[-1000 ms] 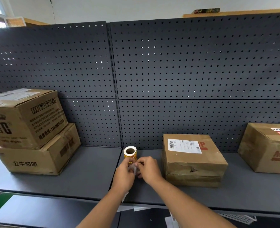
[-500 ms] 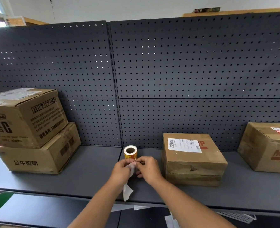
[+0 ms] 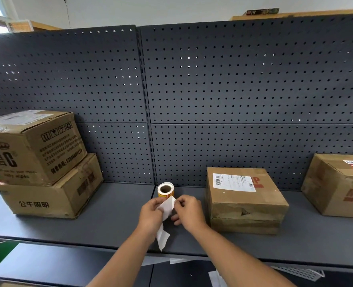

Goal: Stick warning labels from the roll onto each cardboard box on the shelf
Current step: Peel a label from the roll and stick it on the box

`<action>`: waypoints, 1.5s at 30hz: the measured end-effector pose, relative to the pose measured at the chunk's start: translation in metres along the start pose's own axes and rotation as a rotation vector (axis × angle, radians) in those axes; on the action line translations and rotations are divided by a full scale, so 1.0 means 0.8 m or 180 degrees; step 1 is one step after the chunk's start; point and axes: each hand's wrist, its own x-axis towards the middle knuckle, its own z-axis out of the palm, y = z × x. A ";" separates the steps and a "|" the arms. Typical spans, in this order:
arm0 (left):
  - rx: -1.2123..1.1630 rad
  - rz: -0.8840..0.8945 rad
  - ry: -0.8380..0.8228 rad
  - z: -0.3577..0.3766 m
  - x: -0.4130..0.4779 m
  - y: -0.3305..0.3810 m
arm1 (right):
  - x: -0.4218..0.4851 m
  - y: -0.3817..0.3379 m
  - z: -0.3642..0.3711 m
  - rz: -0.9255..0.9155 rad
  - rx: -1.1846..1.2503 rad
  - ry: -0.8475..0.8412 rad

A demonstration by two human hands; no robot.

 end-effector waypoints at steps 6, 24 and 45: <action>-0.0269 -0.0040 0.0245 -0.005 0.002 0.002 | -0.004 0.002 -0.006 0.0127 0.0090 0.0150; 0.0762 0.0350 0.0627 -0.021 -0.010 -0.005 | -0.038 -0.005 -0.020 -0.0062 -0.0032 0.0164; -0.1246 -0.0008 -0.0357 0.028 -0.078 0.058 | -0.051 -0.013 -0.046 -0.1159 -0.0967 0.0029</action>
